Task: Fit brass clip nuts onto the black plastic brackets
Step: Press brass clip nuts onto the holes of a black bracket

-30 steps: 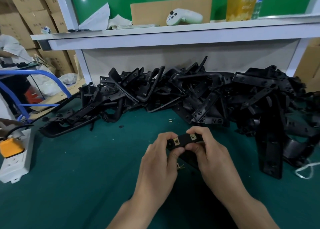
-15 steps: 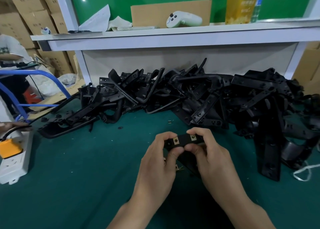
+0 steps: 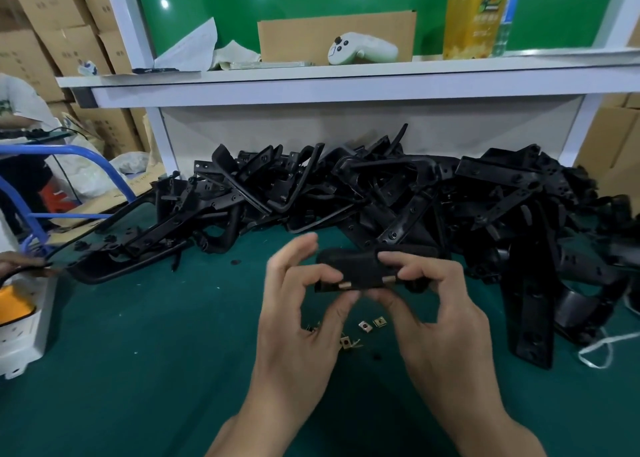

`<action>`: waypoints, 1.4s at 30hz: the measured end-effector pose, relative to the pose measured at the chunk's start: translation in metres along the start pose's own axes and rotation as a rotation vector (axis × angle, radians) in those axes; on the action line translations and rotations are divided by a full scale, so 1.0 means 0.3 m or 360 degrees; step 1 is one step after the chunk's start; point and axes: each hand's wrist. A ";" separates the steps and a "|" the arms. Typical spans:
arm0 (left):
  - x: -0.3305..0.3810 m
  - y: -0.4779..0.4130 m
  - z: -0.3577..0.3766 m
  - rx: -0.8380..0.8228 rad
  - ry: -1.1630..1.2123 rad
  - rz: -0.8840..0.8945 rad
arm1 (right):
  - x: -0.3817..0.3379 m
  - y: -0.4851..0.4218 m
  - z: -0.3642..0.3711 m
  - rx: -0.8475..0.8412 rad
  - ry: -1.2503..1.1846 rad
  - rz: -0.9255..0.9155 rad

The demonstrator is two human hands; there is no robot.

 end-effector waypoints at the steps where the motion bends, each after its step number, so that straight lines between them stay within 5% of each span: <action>1: -0.003 -0.001 -0.003 0.0014 -0.0058 0.0023 | 0.007 0.001 0.003 0.0017 0.0059 -0.0046; 15: -0.025 0.009 0.005 0.0022 -0.0249 -0.0078 | 0.057 0.023 0.025 0.0038 0.0130 -0.0040; 21: -0.008 0.013 0.008 0.0049 -0.0059 -0.0087 | 0.018 -0.002 0.003 0.0157 0.0050 -0.0232; 28: -0.005 0.008 0.007 -0.0045 -0.0025 -0.0149 | 0.003 -0.001 -0.016 -0.0142 -0.0348 0.0109; 35: -0.031 0.003 -0.003 -0.0086 -0.0292 -0.0158 | 0.033 -0.001 -0.016 -0.0280 -0.0369 0.0257; 42: -0.045 0.015 0.007 -0.0183 -0.0178 -0.0285 | 0.054 0.005 -0.008 -0.0378 -0.0402 0.0334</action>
Point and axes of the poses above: each hand's wrist, its own y-axis away from the middle knuckle, its own z-axis out of the palm, x = y × z, and after that the axes turned 13 degrees about -x, right-handed
